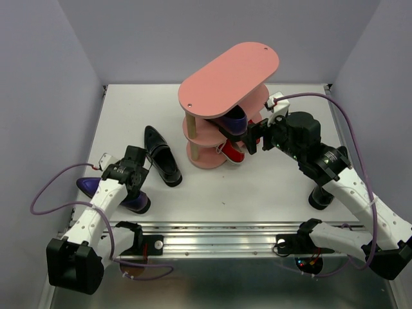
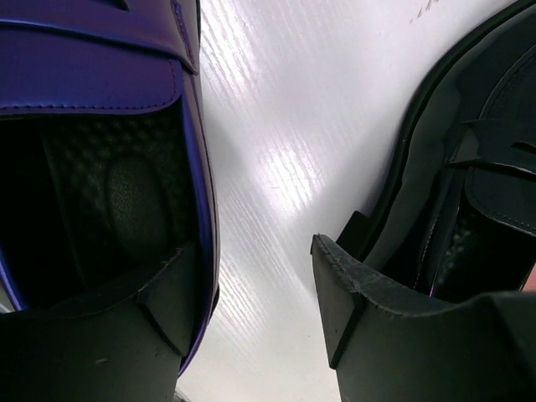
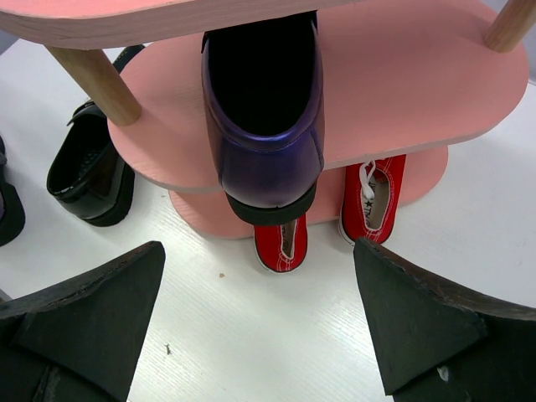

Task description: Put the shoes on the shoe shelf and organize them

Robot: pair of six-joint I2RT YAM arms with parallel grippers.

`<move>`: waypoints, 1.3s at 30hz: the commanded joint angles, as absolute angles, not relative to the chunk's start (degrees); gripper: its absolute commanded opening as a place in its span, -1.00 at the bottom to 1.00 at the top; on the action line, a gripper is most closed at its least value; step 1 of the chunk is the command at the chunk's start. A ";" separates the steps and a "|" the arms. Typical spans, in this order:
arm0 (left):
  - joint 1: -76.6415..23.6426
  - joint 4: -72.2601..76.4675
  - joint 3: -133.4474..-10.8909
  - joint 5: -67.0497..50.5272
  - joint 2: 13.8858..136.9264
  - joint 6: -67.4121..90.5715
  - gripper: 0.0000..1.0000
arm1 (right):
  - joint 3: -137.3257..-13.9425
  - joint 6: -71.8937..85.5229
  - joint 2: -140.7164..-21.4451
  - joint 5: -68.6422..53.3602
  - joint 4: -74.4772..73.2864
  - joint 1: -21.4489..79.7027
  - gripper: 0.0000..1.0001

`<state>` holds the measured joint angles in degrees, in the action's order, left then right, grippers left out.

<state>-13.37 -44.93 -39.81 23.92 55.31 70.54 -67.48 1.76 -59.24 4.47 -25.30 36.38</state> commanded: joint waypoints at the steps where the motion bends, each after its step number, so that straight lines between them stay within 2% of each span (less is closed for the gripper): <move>1: -12.92 -42.81 -39.11 24.00 55.63 69.96 0.26 | -67.24 1.67 -57.92 3.96 -22.76 36.04 1.00; 5: -12.83 -41.40 -38.41 24.17 55.72 70.05 -0.06 | -67.15 1.67 -57.74 4.04 -22.76 36.04 1.00; 13: -12.74 -38.50 -36.65 21.89 55.55 70.05 -0.16 | -67.15 1.58 -57.74 4.31 -22.76 36.04 1.00; 21: -12.74 -37.53 -35.60 19.95 53.79 71.02 0.07 | -67.67 1.58 -58.27 4.13 -22.68 36.04 1.00; 22: -12.74 -37.36 -35.33 19.86 53.44 70.93 0.12 | -67.68 1.58 -58.27 4.13 -22.76 36.04 1.00; 23: -12.74 -37.27 -35.33 19.78 53.00 70.49 0.24 | -67.68 1.67 -58.36 4.13 -22.76 36.04 1.00; 29: -12.74 -35.77 -33.93 18.81 50.98 69.96 0.27 | -68.03 1.76 -59.06 3.69 -22.85 36.04 1.00; 32: -12.74 -34.89 -32.87 18.20 49.93 70.66 0.11 | -68.03 1.76 -59.06 3.60 -22.76 36.04 1.00; 33: -12.74 -34.63 -32.70 18.11 49.75 70.84 -0.02 | -68.03 1.76 -58.98 3.69 -22.85 36.04 1.00; 35: -12.74 -34.10 -32.17 17.58 49.13 70.84 -0.15 | -67.94 1.84 -58.89 3.87 -22.85 36.04 1.00; 36: -12.74 -34.01 -32.08 17.49 49.04 70.84 -0.32 | -67.94 1.85 -58.71 3.95 -22.94 36.04 1.00; 38: -12.74 -34.36 -32.43 17.75 48.69 70.84 -0.52 | -67.94 1.85 -58.80 3.96 -22.94 36.04 1.00; 39: -12.74 -35.24 -32.69 18.36 48.52 70.93 -0.76 | -67.94 1.85 -58.71 3.96 -22.94 36.04 1.00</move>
<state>-12.64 -36.91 -32.53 18.61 49.87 69.78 -67.48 1.76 -59.29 4.45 -25.30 36.38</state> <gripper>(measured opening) 0.232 0.998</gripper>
